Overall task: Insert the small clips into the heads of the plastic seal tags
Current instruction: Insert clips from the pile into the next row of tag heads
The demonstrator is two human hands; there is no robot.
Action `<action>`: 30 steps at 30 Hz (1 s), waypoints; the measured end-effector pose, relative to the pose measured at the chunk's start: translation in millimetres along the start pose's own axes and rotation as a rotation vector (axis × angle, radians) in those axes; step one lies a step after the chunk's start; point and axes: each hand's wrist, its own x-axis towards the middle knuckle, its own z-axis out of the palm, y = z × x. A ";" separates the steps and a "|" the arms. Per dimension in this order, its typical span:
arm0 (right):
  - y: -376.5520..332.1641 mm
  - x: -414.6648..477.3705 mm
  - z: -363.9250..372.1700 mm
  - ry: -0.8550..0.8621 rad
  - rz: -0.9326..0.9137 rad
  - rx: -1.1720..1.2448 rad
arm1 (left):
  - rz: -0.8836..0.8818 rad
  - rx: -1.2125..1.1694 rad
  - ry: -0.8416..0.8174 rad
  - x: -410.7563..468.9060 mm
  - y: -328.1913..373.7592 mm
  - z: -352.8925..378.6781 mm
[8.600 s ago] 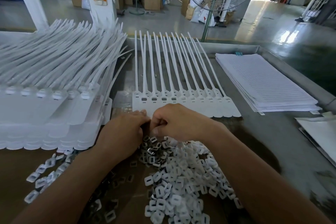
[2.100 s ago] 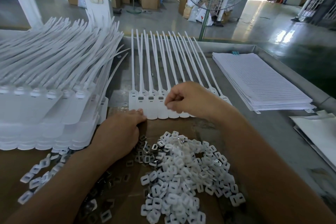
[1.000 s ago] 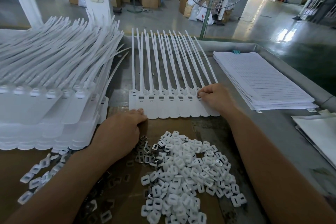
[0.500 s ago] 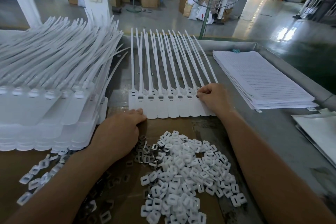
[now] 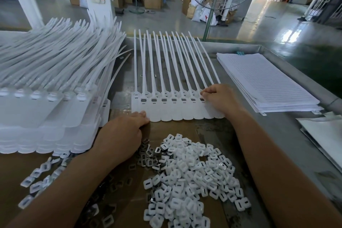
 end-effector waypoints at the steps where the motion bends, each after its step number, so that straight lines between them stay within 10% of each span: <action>1: -4.7 -2.5 -1.3 -0.005 -0.023 -0.002 | -0.003 -0.001 -0.001 -0.2 -0.2 0.1; 14: -102.6 -80.5 7.5 -0.659 -0.404 -0.271 | 0.008 0.016 0.029 -1.6 -2.2 1.8; 30: -106.9 -92.0 25.8 -0.785 -0.484 -0.475 | 0.027 -0.021 0.005 -0.1 -2.6 1.2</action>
